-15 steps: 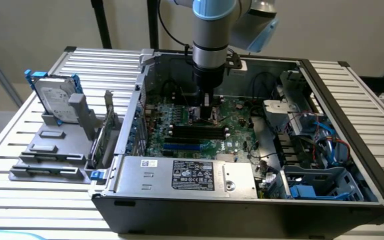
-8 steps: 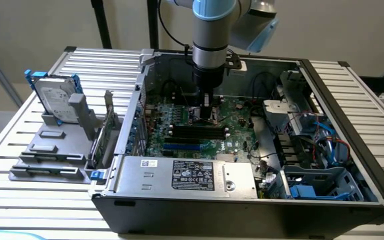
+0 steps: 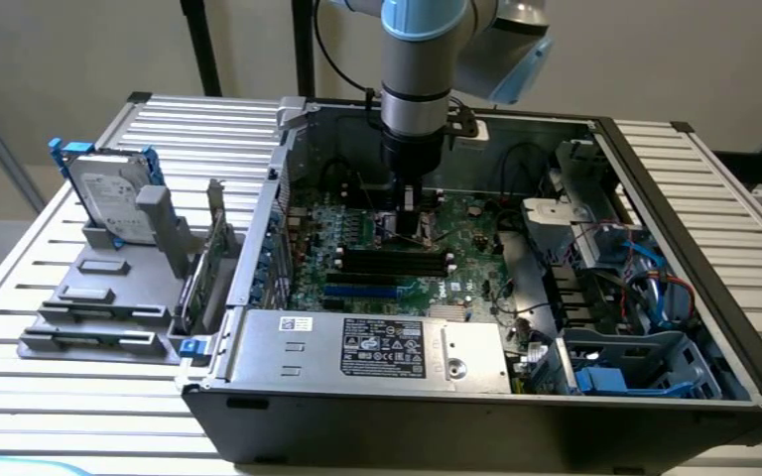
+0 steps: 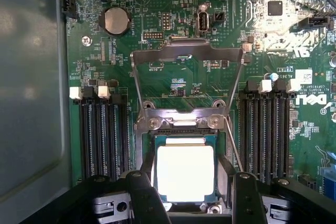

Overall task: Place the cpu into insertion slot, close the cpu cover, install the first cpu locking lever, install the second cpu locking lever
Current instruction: 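Place the cpu into insertion slot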

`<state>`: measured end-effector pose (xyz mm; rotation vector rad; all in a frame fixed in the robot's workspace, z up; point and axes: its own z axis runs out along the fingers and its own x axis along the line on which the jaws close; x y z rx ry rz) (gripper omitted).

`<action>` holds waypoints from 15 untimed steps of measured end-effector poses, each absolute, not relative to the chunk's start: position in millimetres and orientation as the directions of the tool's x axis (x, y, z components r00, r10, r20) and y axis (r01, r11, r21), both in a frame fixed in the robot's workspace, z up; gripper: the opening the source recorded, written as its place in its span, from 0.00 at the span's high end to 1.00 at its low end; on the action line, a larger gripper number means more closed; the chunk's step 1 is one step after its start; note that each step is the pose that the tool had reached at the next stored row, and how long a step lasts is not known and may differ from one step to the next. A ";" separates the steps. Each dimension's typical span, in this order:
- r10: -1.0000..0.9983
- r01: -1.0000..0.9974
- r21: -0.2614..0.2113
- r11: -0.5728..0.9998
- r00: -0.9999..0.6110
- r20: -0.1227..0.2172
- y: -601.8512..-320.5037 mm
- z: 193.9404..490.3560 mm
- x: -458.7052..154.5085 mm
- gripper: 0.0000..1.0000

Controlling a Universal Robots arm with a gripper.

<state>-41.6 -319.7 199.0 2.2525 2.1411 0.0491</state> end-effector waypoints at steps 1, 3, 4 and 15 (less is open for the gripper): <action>0.999 0.998 0.046 -0.051 0.051 0.000 -319.7 198.9 -41.6 0.45; 0.999 0.998 0.046 -0.051 0.051 -0.001 -319.6 198.6 -41.6 0.45; 0.999 0.998 0.046 -0.051 0.051 -0.001 -319.6 198.4 -41.6 0.45; 0.999 0.998 0.046 -0.051 0.051 -0.001 -319.1 196.3 -41.6 0.45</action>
